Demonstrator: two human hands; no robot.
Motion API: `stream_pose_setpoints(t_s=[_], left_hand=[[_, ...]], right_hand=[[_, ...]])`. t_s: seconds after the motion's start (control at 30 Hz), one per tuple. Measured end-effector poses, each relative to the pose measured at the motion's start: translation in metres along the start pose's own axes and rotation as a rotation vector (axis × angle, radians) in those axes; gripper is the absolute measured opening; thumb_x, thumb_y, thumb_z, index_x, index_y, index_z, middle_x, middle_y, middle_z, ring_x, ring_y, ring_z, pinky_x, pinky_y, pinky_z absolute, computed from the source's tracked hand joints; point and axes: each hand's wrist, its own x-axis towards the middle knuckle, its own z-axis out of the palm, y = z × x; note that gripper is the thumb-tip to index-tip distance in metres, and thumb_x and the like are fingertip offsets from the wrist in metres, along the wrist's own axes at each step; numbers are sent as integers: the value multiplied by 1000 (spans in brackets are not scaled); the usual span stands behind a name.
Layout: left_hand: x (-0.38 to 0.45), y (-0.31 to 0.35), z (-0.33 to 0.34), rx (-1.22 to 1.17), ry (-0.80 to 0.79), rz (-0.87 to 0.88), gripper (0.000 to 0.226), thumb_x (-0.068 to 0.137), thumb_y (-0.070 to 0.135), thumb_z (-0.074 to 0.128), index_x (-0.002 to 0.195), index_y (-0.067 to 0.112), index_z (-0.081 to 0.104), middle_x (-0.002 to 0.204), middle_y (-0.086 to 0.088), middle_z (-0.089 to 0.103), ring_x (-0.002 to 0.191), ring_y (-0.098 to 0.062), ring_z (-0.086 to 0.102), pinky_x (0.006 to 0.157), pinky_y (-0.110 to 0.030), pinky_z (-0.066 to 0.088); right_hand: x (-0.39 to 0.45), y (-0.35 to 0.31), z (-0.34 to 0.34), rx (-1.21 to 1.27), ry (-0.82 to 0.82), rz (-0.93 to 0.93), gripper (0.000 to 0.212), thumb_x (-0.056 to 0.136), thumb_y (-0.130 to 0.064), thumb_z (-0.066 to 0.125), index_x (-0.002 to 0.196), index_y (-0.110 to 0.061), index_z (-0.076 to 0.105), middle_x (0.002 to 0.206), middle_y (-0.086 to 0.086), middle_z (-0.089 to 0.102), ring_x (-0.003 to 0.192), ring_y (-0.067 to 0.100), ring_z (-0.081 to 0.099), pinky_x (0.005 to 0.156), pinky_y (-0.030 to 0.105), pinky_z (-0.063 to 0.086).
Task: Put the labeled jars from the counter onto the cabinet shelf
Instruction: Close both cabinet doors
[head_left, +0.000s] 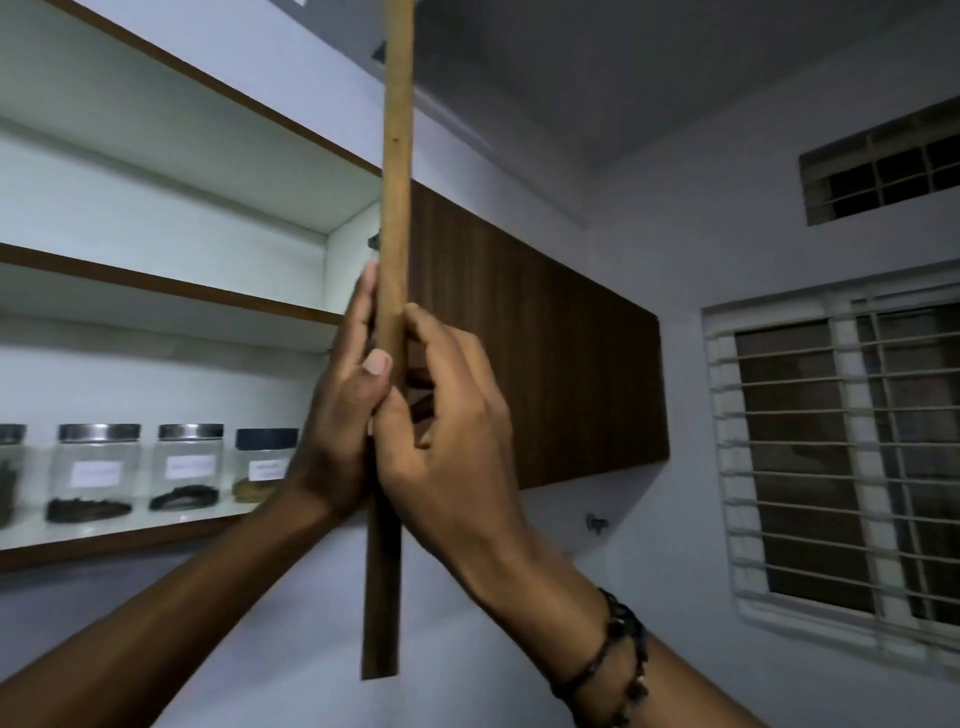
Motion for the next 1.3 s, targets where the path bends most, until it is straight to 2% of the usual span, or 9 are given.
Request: stream_pose_setpoints(t_s=[0.07, 0.13, 0.2, 0.3, 0.37, 0.47, 0.67, 0.9, 1.3], left_hand=[[-6, 7, -35, 36, 20, -21, 63, 98, 15, 33, 157, 10, 11, 150, 18, 47, 135, 0, 47, 104, -12, 41], [-12, 13, -65, 78, 81, -63, 62, 96, 12, 33, 156, 19, 19, 153, 11, 45, 139, -7, 46, 105, -14, 42], [-21, 20, -98, 174, 150, -81, 62, 95, 14, 39, 154, 25, 27, 151, 8, 49, 138, -8, 48, 106, -17, 44], [-35, 29, -140, 315, 220, -119, 59, 95, 15, 44, 152, 24, 33, 135, 25, 60, 129, 0, 55, 101, -13, 47], [-46, 34, -169, 415, 290, -158, 57, 95, 17, 47, 150, 22, 36, 131, 26, 62, 124, 4, 57, 97, -12, 49], [-53, 30, -201, 521, 365, -231, 52, 100, 4, 50, 150, 13, 39, 136, 12, 58, 115, 12, 60, 93, -9, 49], [-60, 22, -259, 699, 426, -403, 49, 100, -3, 48, 148, 8, 44, 136, 5, 56, 98, 25, 59, 84, -2, 48], [-61, 8, -288, 801, 436, -515, 50, 103, 3, 43, 151, 17, 41, 150, -1, 51, 120, -9, 59, 105, -32, 51], [-65, -10, -307, 904, 422, -515, 49, 105, 7, 41, 153, 15, 36, 153, -5, 47, 137, -21, 50, 113, -40, 45]], right_hand=[[2, -7, 27, 57, -14, -37, 50, 91, -16, 57, 139, -13, 45, 130, 1, 50, 114, 17, 55, 91, 40, 52], [2, -9, 48, 81, -58, -63, 50, 90, -14, 59, 138, -10, 47, 133, 4, 50, 120, 17, 51, 98, 40, 47], [2, -15, 75, 73, -144, -75, 52, 91, -19, 58, 141, -12, 44, 139, 3, 45, 125, 14, 44, 104, 29, 41], [-1, -21, 119, 59, -237, -81, 57, 91, -27, 55, 144, -18, 36, 148, -2, 33, 127, 14, 36, 100, 16, 26], [-4, -27, 151, 71, -288, -88, 61, 90, -29, 55, 147, -19, 33, 153, -2, 28, 131, 17, 30, 104, 23, 27], [-6, -23, 190, 39, -363, -84, 66, 89, -29, 56, 149, -18, 31, 158, 2, 24, 137, 23, 25, 112, 35, 28], [-11, -23, 269, -55, -455, -80, 66, 90, -27, 52, 150, -14, 29, 161, 10, 19, 143, 31, 23, 115, 42, 26], [-14, -18, 321, -164, -425, -76, 66, 87, -21, 58, 147, -9, 33, 157, 17, 28, 139, 36, 33, 112, 46, 33], [-17, -4, 349, -200, -419, -121, 68, 87, -24, 64, 147, -7, 37, 156, 17, 31, 138, 37, 38, 111, 46, 33]])
